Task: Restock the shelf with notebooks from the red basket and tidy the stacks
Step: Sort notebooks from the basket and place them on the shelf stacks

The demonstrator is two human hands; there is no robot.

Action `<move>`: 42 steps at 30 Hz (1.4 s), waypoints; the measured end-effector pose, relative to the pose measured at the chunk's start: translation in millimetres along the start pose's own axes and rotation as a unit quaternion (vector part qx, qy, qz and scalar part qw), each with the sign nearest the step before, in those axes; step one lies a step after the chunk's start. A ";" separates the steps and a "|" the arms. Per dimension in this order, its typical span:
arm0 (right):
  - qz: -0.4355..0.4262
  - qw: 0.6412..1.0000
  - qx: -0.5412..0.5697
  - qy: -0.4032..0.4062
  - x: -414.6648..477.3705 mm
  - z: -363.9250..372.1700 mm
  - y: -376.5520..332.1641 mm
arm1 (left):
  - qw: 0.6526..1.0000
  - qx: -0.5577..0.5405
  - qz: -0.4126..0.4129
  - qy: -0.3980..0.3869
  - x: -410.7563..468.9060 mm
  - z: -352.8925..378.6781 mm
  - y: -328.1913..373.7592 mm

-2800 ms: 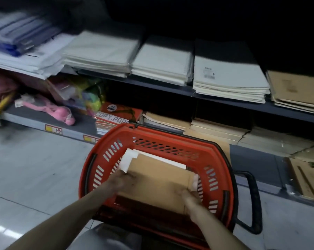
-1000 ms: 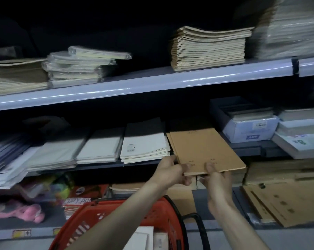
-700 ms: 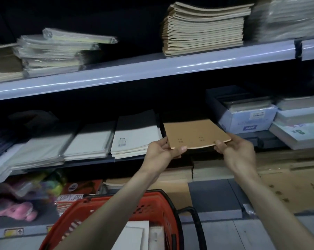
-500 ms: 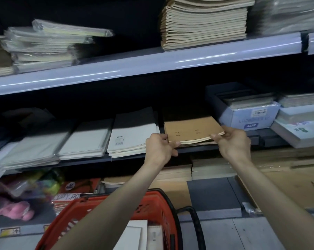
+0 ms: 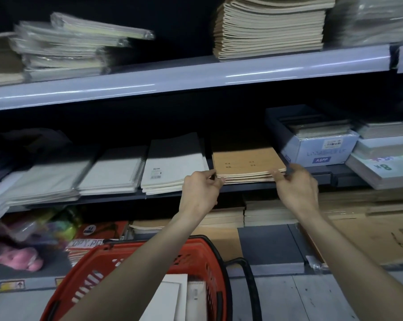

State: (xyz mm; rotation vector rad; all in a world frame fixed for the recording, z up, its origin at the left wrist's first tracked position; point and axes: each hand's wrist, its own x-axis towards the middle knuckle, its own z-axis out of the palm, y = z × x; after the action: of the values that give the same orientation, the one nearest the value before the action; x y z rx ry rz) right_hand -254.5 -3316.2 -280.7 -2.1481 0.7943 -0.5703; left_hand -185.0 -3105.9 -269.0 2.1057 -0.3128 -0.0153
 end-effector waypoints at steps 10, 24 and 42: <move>-0.090 0.993 -0.067 -0.037 -90.4 10.1 -54.0 | 0.988 0.147 0.043 0.003 -53.7 -110.7 -38.8; 0.146 0.842 -0.160 -0.494 -204.2 240.5 20.5 | 0.868 -0.045 -0.452 -0.202 -111.2 -197.7 -336.5; 0.304 0.851 0.008 -0.429 -264.7 325.4 100.5 | 0.867 0.151 -0.430 -0.201 -146.0 -131.8 -421.2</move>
State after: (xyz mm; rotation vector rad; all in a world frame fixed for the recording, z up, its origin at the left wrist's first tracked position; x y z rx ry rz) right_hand -277.5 -3021.0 -594.5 -1.7024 0.8485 0.6774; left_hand -217.3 -2753.0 -570.0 2.3741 0.4391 -0.9976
